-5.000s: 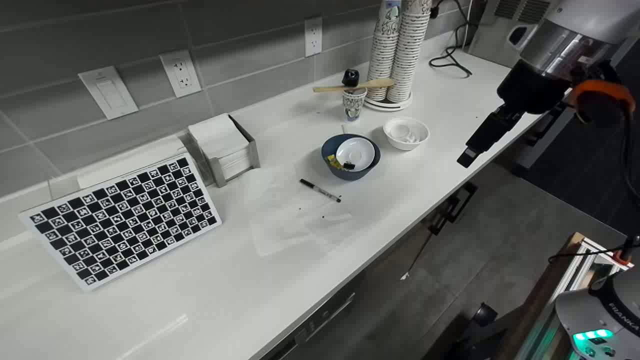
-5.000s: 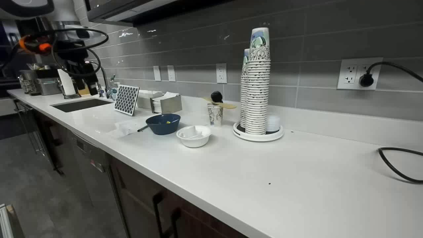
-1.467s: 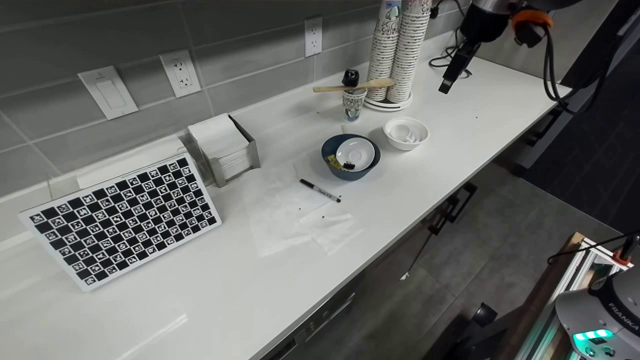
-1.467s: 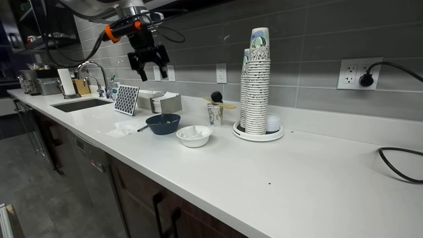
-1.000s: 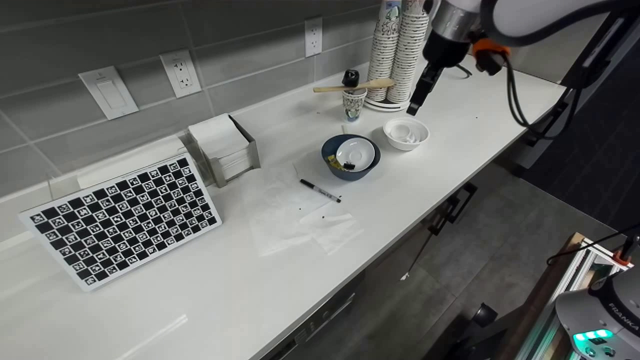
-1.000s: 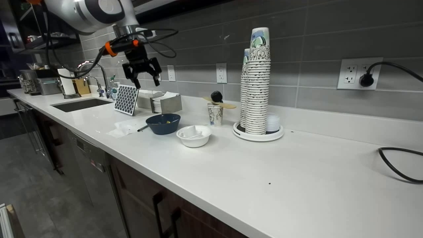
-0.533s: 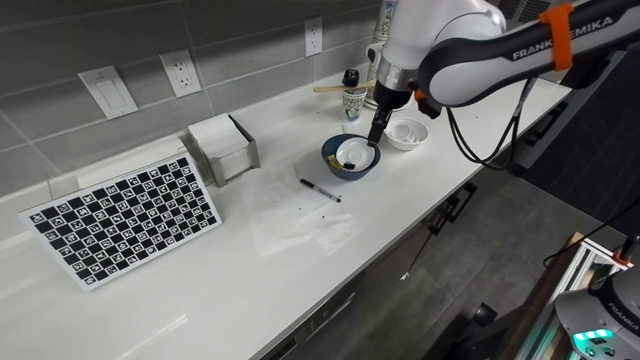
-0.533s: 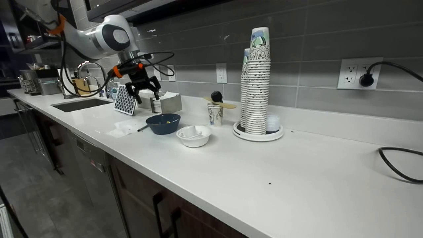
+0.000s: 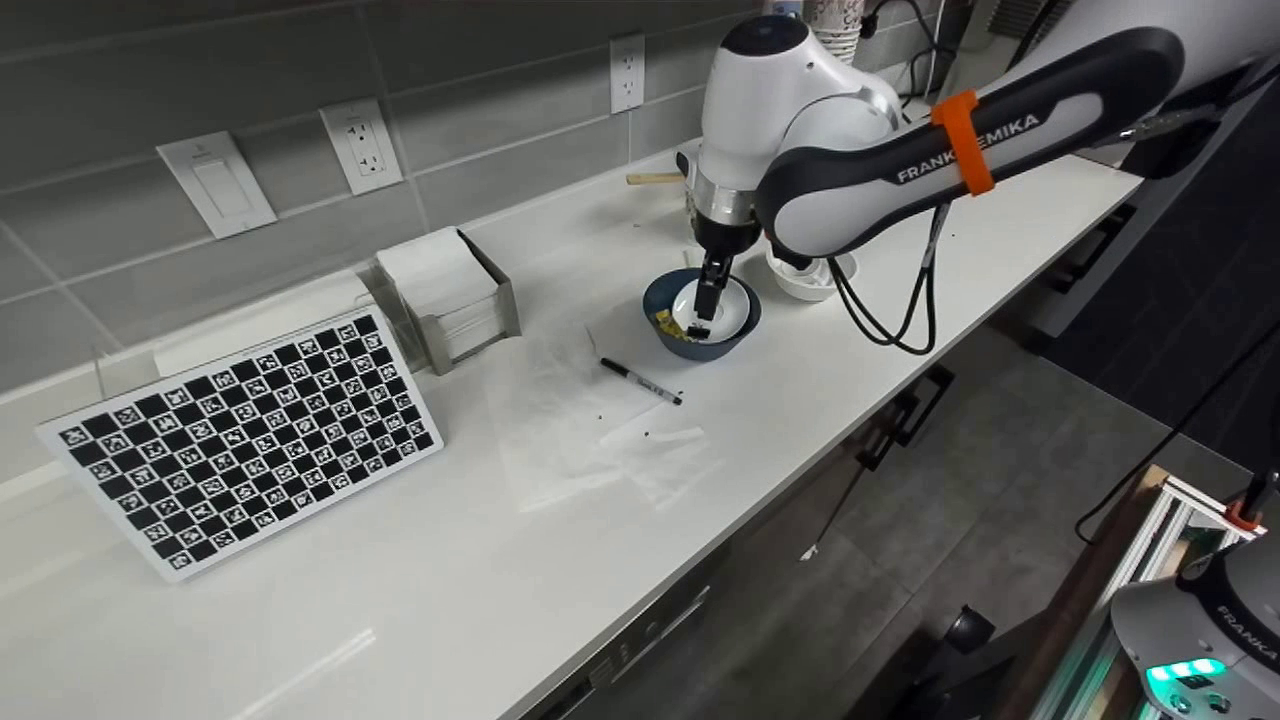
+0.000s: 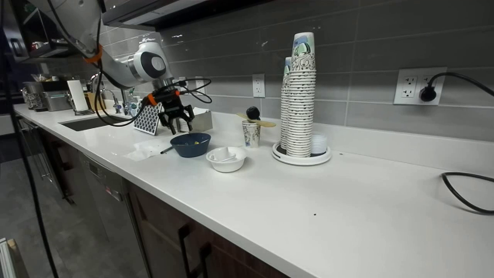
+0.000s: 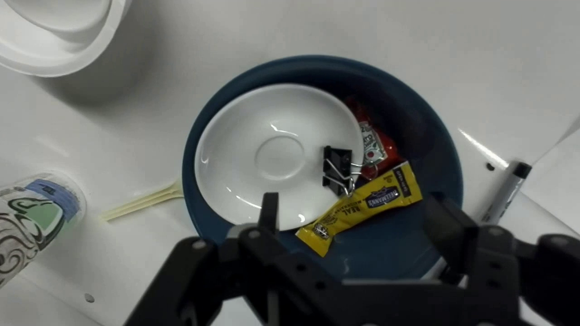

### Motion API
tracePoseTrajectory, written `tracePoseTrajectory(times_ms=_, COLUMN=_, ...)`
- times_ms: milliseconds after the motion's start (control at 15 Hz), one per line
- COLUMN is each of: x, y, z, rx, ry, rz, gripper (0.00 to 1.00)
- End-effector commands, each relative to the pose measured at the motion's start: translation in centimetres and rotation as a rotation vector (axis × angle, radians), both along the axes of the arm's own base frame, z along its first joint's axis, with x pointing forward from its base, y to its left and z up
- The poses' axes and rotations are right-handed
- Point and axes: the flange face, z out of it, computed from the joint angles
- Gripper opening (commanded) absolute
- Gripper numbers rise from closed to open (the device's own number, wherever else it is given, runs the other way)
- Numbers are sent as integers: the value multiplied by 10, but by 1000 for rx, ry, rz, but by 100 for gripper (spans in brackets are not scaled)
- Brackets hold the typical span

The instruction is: Remove the black clip from the bowl and place it on the counter.

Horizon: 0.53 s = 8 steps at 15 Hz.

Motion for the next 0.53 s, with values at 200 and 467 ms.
tracePoseTrajectory(times_ms=200, x=31, y=13, z=-30, rx=-47, ry=59, rz=15, gripper=51)
tracePoseTrajectory(times_ms=467, x=38, y=13, z=-40, rx=-61, ry=85, rz=7, gripper=47)
